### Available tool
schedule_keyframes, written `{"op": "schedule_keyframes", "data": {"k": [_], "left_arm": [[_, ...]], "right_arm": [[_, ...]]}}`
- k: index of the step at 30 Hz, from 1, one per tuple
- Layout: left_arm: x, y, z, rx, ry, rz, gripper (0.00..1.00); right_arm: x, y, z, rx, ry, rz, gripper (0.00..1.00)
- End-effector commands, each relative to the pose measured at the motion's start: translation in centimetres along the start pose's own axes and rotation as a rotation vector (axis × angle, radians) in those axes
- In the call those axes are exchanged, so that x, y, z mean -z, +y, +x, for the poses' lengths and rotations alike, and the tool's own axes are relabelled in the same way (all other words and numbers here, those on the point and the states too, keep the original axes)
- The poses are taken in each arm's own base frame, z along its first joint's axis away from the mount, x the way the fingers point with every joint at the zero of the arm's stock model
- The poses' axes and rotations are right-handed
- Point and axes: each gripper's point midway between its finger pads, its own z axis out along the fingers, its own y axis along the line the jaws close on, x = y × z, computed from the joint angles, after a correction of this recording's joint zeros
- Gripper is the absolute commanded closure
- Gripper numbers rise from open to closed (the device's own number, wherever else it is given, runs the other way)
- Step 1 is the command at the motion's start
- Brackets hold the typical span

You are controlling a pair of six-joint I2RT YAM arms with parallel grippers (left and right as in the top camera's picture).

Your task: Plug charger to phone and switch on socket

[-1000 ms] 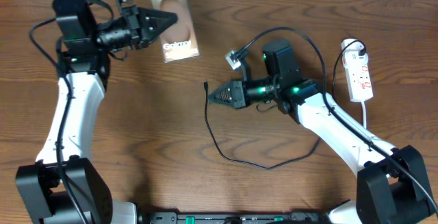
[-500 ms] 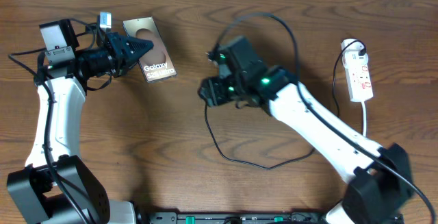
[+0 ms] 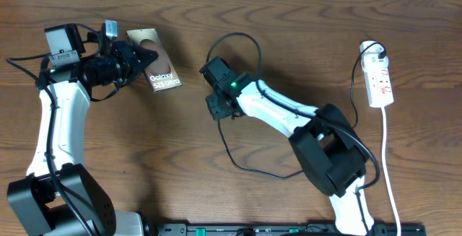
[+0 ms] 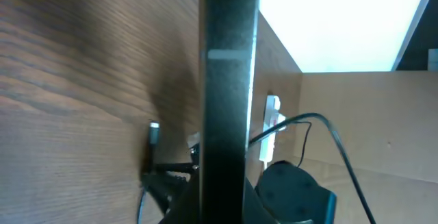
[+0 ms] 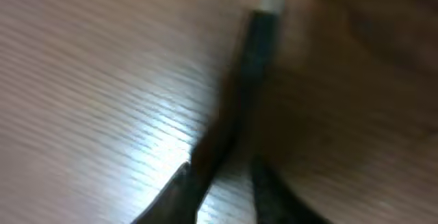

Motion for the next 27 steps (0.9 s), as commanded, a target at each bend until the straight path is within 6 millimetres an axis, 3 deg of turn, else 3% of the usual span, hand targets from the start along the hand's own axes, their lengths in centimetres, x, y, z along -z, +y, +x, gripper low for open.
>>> {"op": "schedule_keyframes", "data": {"k": [1, 7, 10, 11, 12, 13, 14, 17, 20, 25, 27], "left_arm": [[0.7, -1.3, -0.3, -0.054, -0.019, 0.019, 0.93], [0.7, -1.3, -0.3, -0.054, -0.019, 0.018, 0.93], [0.7, -1.2, -0.3, -0.054, -0.022, 0.013, 0.93], [0.7, -1.0, -0.4, -0.054, -0.028, 0.002, 0.93], [0.7, -1.0, -0.4, -0.054, -0.028, 0.002, 0.93], [0.7, -1.0, -0.4, -0.053, -0.028, 0.002, 0.93], [0.7, -1.0, -0.4, -0.053, -0.028, 0.002, 0.93], [0.7, -1.0, -0.4, -0.053, -0.028, 0.002, 0.93], [0.7, -1.0, -0.4, -0.053, -0.027, 0.002, 0.92], [0.7, -0.8, -0.1, -0.035, -0.016, -0.004, 0.93], [0.7, -0.8, -0.1, -0.036, -0.016, -0.004, 0.92]], "right_arm": [[0.1, -1.0, 1.6, 0.001, 0.071, 0.045, 0.96], [3.4, -4.6, 8.1, 0.006, 0.377, 0.145, 0.99], [3.7, -5.3, 8.9, 0.038, 0.427, 0.119, 0.99], [3.7, -5.2, 8.7, 0.059, 0.428, 0.087, 0.95], [3.6, -5.1, 8.6, 0.067, 0.425, 0.071, 0.85], [3.6, -5.1, 8.5, 0.07, 0.421, 0.063, 0.69], [3.5, -5.3, 8.3, 0.068, 0.415, 0.062, 0.62], [3.2, -5.2, 7.6, 0.076, 0.385, 0.054, 0.54], [3.1, -5.2, 7.4, 0.075, 0.374, 0.052, 0.55], [2.7, -6.6, 8.5, 0.014, 0.394, 0.135, 0.69], [2.2, -7.0, 8.8, 0.016, 0.39, 0.151, 0.7]]}}
